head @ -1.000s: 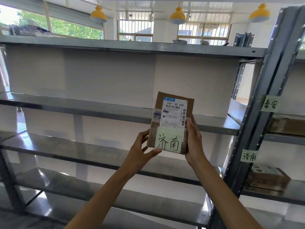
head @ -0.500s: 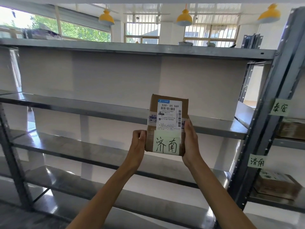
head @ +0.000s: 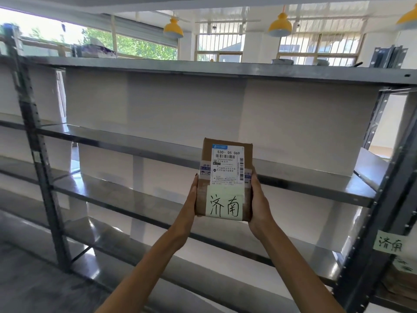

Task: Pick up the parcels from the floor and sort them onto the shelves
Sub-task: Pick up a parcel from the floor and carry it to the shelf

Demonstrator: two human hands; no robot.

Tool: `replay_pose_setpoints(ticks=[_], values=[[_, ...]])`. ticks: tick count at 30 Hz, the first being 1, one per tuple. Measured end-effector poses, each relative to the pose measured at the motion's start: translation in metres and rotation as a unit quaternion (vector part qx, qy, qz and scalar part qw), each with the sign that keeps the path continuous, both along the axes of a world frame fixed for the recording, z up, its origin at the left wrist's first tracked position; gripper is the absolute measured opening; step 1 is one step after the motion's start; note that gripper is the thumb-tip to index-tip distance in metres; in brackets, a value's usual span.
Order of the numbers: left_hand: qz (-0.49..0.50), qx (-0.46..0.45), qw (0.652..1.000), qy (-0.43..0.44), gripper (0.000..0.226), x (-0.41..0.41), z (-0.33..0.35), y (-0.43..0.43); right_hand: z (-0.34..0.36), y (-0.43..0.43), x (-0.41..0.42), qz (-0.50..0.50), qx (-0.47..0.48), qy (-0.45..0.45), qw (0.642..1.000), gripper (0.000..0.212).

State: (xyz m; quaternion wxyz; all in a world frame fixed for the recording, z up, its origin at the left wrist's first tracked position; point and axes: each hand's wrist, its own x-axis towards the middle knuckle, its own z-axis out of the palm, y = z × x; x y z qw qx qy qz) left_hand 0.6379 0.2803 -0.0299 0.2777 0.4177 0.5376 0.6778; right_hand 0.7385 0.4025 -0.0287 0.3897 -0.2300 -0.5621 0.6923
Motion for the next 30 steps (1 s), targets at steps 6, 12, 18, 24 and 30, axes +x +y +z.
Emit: replay_pose_setpoints(ticks=[6,12,18,24,30], values=[[0.059,-0.041,0.997,0.027,0.05,-0.039,-0.006,-0.007,0.012,-0.014,-0.037,0.068,0.004,0.025,0.997,0.058],[0.103,-0.005,0.995,0.015,0.046,-0.082,-0.007,-0.03,0.02,-0.037,-0.081,0.114,0.052,0.011,0.992,0.069],[0.13,-0.009,0.991,0.012,0.043,-0.133,-0.006,-0.051,0.019,-0.056,-0.134,0.132,0.066,-0.003,0.989,0.061],[0.147,-0.009,0.989,0.015,0.045,-0.218,-0.005,-0.082,0.013,-0.087,-0.221,0.137,0.06,-0.019,0.989,0.054],[0.161,-0.025,0.986,-0.024,0.027,-0.29,-0.008,-0.118,0.013,-0.117,-0.297,0.136,0.048,-0.047,0.988,0.051]])
